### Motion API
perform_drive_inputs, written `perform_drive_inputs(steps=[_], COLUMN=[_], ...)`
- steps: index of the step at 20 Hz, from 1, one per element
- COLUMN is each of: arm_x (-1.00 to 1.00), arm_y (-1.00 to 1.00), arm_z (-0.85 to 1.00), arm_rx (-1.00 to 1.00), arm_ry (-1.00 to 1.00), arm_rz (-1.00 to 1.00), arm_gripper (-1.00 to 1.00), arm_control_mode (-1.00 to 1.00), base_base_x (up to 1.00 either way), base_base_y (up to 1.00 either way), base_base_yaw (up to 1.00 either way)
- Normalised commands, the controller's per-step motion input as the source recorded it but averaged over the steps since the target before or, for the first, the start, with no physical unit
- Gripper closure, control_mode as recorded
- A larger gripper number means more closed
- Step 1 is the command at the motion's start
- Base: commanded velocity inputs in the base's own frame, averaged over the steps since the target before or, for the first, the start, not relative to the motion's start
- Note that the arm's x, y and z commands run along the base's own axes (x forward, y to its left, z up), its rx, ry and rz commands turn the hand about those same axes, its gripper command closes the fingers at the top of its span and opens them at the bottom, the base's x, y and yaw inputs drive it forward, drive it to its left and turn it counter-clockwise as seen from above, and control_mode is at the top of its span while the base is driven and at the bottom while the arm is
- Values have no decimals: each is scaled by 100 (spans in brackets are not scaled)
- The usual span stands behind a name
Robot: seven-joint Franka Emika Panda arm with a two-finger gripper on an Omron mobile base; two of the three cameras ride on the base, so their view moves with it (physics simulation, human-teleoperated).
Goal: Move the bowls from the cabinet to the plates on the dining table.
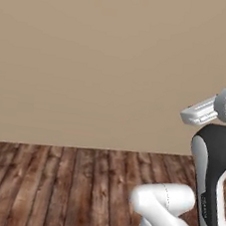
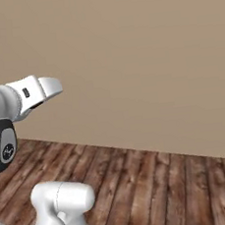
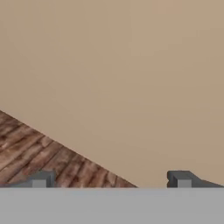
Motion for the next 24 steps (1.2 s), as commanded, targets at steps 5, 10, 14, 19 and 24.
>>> perform_drive_inputs(steps=[5,10,14,19,24], arm_x=[0,0,0,0,0], arm_y=[0,0,0,0,0], arm_z=[0,0,0,0,0], arm_rx=[0,0,0,0,0], arm_ry=[0,0,0,0,0], arm_rz=[0,0,0,0,0], arm_gripper=[-100,-100,-100,-100,-100], arm_control_mode=[100,100,100,100,100], base_base_x=[0,0,0,0,0], base_base_y=[56,56,55,55,55], base_base_yaw=[35,35,35,36,36])
